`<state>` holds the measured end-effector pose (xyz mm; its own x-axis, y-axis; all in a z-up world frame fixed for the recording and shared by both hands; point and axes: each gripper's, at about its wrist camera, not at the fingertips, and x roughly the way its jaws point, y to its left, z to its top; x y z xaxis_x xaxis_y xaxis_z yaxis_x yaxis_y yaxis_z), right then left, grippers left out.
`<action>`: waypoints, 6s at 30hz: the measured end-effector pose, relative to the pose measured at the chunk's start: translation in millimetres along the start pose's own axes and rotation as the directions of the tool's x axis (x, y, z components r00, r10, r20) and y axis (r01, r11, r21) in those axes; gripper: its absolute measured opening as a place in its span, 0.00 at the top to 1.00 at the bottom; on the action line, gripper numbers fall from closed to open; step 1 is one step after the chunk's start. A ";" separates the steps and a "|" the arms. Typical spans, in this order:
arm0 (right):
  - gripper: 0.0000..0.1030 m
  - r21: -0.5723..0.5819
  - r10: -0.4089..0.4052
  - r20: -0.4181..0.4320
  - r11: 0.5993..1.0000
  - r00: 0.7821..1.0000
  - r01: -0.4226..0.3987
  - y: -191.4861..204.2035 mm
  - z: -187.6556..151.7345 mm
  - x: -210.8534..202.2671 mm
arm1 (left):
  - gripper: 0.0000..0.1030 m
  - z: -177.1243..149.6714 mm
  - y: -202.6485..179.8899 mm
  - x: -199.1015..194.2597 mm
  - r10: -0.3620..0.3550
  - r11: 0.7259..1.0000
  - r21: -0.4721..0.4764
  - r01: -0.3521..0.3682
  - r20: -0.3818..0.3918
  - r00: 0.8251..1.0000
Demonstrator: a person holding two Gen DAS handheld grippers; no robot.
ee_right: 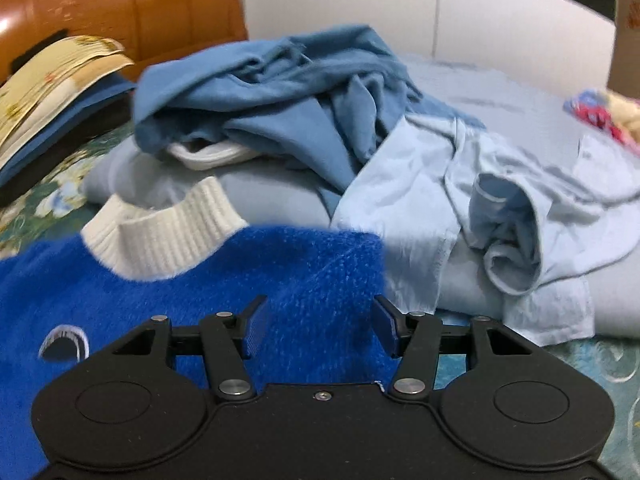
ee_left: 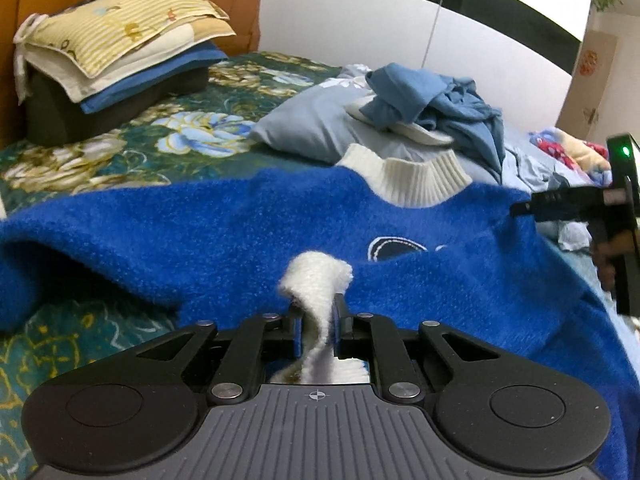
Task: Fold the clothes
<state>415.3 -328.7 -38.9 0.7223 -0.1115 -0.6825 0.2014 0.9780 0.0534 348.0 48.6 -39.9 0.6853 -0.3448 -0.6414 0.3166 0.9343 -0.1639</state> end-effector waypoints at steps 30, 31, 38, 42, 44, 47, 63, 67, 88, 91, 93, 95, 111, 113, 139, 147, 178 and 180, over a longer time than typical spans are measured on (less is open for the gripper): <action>0.79 0.064 -0.134 -0.254 0.986 0.958 0.155 24.4 30.8 35.7 | 0.86 -6.5 5.8 6.0 -0.021 0.998 0.060 0.021 0.001 1.000; 0.86 0.042 -0.144 -0.248 0.986 0.958 0.159 25.0 28.6 36.0 | 0.86 -5.2 5.8 5.7 -0.023 0.998 0.064 0.022 0.005 1.000; 0.90 0.038 -0.193 -0.087 0.980 0.977 0.197 10.5 35.4 7.5 | 0.86 28.6 -3.0 12.4 -0.033 0.994 0.104 0.024 0.079 0.996; 0.91 0.049 -0.218 -0.055 0.974 0.974 0.220 2.4 37.0 7.3 | 0.86 51.0 -6.0 41.0 0.028 0.989 0.143 -0.037 0.065 0.998; 0.91 0.057 -0.225 -0.059 0.972 0.973 0.228 -0.4 36.5 13.2 | 0.86 56.8 -1.4 61.3 0.043 0.990 0.134 -0.044 0.008 0.999; 0.91 0.040 -0.237 -0.087 0.970 0.968 0.241 1.0 33.9 26.5 | 0.82 53.6 3.3 81.1 0.067 0.989 0.133 -0.061 -0.045 0.997; 0.68 0.012 -0.184 0.018 0.983 0.983 0.184 -3.8 38.9 -14.9 | 0.36 49.4 23.3 28.1 0.079 0.996 0.041 -0.083 0.078 0.994; 0.67 0.019 -0.062 0.082 0.998 0.995 0.061 -6.2 29.8 -46.3 | 0.43 50.0 15.6 8.6 0.034 0.999 0.022 -0.037 0.143 0.989; 0.97 -0.109 0.031 -0.093 0.993 0.995 -0.041 -24.0 -70.6 -43.0 | 0.76 26.3 -5.2 72.2 -0.072 0.996 -0.048 0.070 -0.036 0.997; 0.97 -0.110 0.027 -0.091 0.993 0.996 -0.037 -22.9 -71.4 -42.8 | 0.76 25.2 -4.6 71.8 -0.075 0.996 -0.055 0.073 -0.035 0.997; 0.97 -0.103 0.027 -0.092 0.994 0.995 -0.036 -23.3 -70.7 -42.3 | 0.76 24.4 -5.6 69.3 -0.072 0.996 -0.052 0.071 -0.031 0.997; 0.96 -0.095 0.031 -0.088 0.995 0.996 -0.039 -22.6 -69.3 -45.4 | 0.76 24.0 -8.5 63.6 -0.064 0.997 -0.037 0.063 -0.026 0.998; 0.26 -0.207 0.064 0.037 0.977 0.997 -0.055 7.4 -70.9 -118.9 | 0.35 17.8 -34.8 -22.9 -0.014 1.000 0.002 0.014 0.088 0.996; 0.17 -0.216 0.066 0.053 0.975 0.996 -0.053 10.5 -74.7 -129.2 | 0.25 12.9 -35.2 -33.5 -0.016 1.000 -0.015 0.018 0.112 0.994; 0.01 -0.292 0.098 -0.007 0.952 0.995 -0.096 39.2 -132.2 -167.3 | 0.01 -32.8 89.7 -87.3 0.355 0.793 -0.580 -0.188 0.189 0.916; 0.01 -0.316 0.095 -0.049 0.943 0.994 -0.106 48.9 -141.4 -157.7 | 0.02 -35.0 125.8 -84.6 0.457 0.625 -0.758 -0.186 0.161 0.875; 0.01 -0.213 0.046 -0.094 0.975 0.995 -0.065 19.6 -147.4 -147.4 | 0.86 -12.4 138.1 -59.0 0.468 0.707 -0.678 -0.202 0.233 0.853; 0.01 -0.202 0.048 -0.093 0.977 0.994 -0.066 17.1 -148.4 -147.0 | 0.87 -5.0 125.6 -63.8 0.444 0.750 -0.637 -0.179 0.285 0.849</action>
<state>214.4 -269.4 -45.8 0.6661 -0.0476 -0.7443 0.0158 0.9986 -0.0497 340.8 188.4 -23.3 0.9097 0.0963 -0.4040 -0.3026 0.8200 -0.4858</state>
